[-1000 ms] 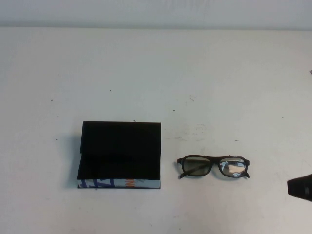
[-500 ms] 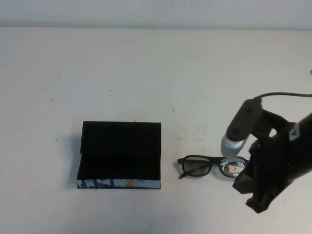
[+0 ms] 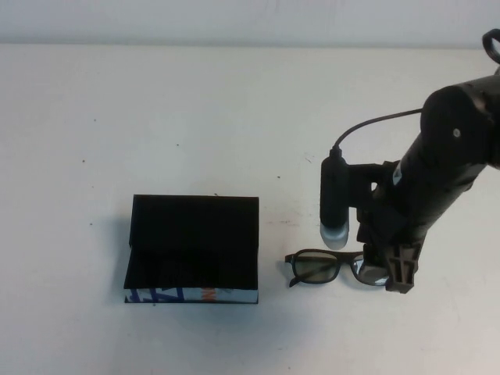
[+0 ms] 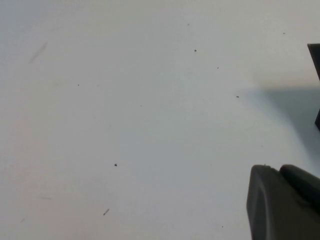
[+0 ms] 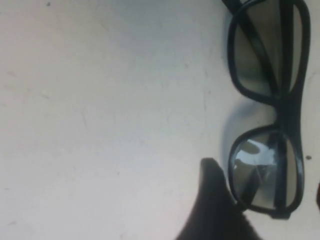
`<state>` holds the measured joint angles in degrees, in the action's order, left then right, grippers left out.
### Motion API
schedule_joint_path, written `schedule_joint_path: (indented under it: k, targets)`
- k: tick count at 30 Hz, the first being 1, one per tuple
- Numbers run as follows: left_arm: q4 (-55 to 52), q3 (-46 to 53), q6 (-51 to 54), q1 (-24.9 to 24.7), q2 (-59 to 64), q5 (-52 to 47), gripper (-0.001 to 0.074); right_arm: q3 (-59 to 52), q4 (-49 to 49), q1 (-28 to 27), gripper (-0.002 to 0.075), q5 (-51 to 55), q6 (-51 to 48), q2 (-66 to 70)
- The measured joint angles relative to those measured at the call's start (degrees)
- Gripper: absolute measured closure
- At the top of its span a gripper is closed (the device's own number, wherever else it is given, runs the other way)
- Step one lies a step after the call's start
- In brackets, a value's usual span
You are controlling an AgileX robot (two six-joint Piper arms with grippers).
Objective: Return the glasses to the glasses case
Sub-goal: Pick up the glasses from the table
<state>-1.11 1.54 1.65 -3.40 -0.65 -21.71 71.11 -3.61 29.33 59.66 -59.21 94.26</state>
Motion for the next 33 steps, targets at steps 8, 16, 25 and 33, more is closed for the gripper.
schedule_joint_path:
  k: [8,16,25,33]
  targets:
    - [0.0,0.0,0.0,0.0,0.0,0.0,0.0736,4.7,0.2,0.0,0.0341,-0.5,-3.2,7.3]
    - [0.0,0.0,0.0,0.0,0.0,0.0,0.0736,7.6,0.4,0.0,0.0341,-0.8,-5.5,12.2]
    - [0.0,0.0,0.0,0.0,0.0,0.0,0.0736,7.8,0.6,-0.5,0.0341,-1.9,-7.6,14.5]
    - [0.0,0.0,0.0,0.0,0.0,0.0,0.0736,7.8,0.8,-0.7,0.0341,-3.4,-7.6,15.1]
